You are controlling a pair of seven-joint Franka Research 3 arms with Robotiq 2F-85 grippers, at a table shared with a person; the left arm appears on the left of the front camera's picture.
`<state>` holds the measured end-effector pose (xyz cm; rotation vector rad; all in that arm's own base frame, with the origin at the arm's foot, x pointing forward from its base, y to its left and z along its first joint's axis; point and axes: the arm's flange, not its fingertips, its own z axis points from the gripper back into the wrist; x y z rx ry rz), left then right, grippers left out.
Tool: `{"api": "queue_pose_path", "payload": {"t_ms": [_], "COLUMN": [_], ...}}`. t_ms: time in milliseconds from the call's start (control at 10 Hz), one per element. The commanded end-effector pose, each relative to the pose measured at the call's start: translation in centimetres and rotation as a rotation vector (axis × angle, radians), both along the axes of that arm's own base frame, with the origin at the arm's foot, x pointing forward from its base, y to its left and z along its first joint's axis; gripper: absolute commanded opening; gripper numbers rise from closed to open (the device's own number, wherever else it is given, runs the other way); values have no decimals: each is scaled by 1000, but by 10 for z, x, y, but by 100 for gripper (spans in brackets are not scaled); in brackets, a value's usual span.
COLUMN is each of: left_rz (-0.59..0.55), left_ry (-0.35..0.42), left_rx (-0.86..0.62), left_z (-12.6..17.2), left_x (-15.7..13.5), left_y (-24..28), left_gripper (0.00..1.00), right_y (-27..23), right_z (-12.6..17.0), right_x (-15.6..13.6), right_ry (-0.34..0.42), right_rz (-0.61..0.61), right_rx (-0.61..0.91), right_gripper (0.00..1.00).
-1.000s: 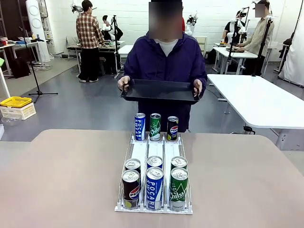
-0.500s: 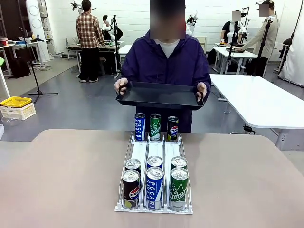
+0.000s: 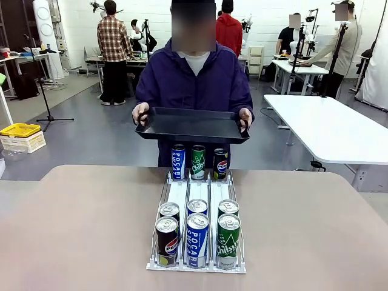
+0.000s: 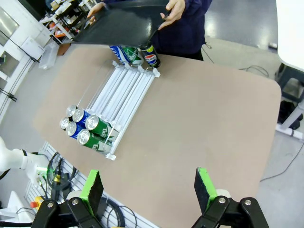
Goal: Retrieve and hand over the desired beverage to the person.
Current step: Pick up a can of the same type that the person held from the Automatic Can Dispenser.
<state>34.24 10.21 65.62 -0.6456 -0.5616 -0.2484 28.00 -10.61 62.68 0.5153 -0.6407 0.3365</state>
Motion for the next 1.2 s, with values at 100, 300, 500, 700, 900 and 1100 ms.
{"api": "queue_pose_path", "payload": {"t_ms": [100, 300, 500, 700, 900, 1100], "left_rz": [-20, -20, -20, -20, -20, -20], "left_ry": [-12, -12, -12, -12, -12, -12], "left_rx": [-4, -4, -4, -4, -4, -4], "left_z": [0, 0, 0, 0, 0, 0], "left_x": [1, 1, 1, 1, 1, 1], "left_y": [2, 2, 2, 2, 2, 2], "left_gripper": [100, 100, 100, 100, 100, 100], "right_y": [1, 1, 1, 1, 1, 1], "right_z": [0, 0, 0, 0, 0, 0], "right_x": [3, 3, 3, 3, 3, 3], "right_ry": [-7, -7, -7, -7, -7, -7], "right_rz": [21, 21, 21, 21, 21, 21], "right_rx": [20, 20, 20, 20, 20, 20], "right_gripper": [100, 100, 100, 100, 100, 100]}}
